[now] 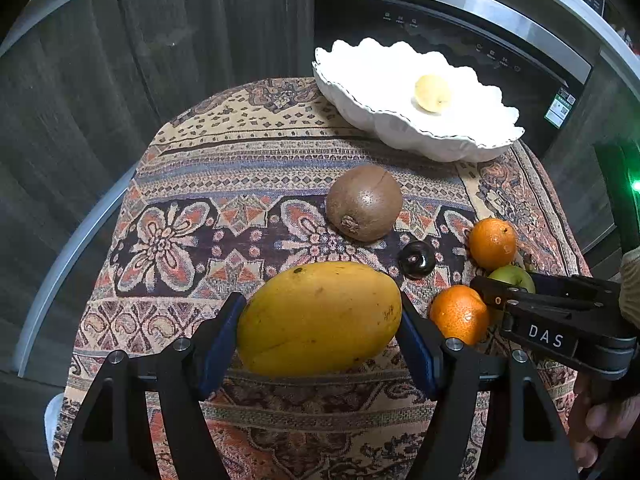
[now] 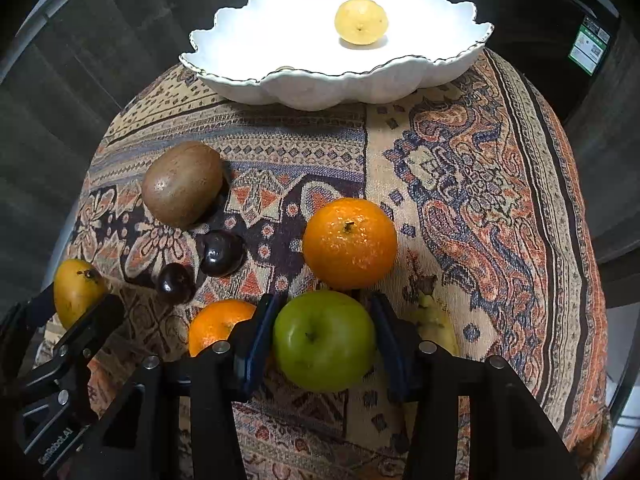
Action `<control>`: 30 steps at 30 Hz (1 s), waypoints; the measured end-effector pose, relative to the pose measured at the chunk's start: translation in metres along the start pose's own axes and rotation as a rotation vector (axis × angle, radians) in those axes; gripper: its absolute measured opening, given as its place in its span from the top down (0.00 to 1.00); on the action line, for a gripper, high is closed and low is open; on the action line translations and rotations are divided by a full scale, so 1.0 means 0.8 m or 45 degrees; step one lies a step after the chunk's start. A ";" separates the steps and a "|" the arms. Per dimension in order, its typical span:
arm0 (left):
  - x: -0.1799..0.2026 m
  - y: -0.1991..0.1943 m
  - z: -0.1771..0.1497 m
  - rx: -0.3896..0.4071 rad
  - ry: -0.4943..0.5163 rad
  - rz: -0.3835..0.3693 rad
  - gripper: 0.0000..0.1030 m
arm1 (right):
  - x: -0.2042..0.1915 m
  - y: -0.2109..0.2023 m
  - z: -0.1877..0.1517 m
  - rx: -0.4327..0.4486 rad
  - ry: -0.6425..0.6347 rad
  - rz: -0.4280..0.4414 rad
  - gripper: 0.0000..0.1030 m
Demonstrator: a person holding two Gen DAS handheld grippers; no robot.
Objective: Organize fruits
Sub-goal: 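Lift the mango with the left tool while the right tool lifts the apple toward the bowl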
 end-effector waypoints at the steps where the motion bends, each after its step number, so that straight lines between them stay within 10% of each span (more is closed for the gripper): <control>1: 0.000 -0.001 0.000 0.003 0.001 0.000 0.30 | 0.000 -0.001 -0.002 0.007 0.004 0.001 0.53; 30: 0.020 -0.057 0.047 0.140 0.033 -0.026 0.30 | 0.001 -0.102 0.012 0.253 -0.012 -0.001 0.53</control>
Point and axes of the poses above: each gripper's, at about its wrist camera, not at the fingertips, and y roughly the way its jaws point, x to its right, z to its top, the point moved 3 cm from there along y, roughly the way its jaws point, and after that the axes turned 8 degrees about -x, right-handed, at the moved point
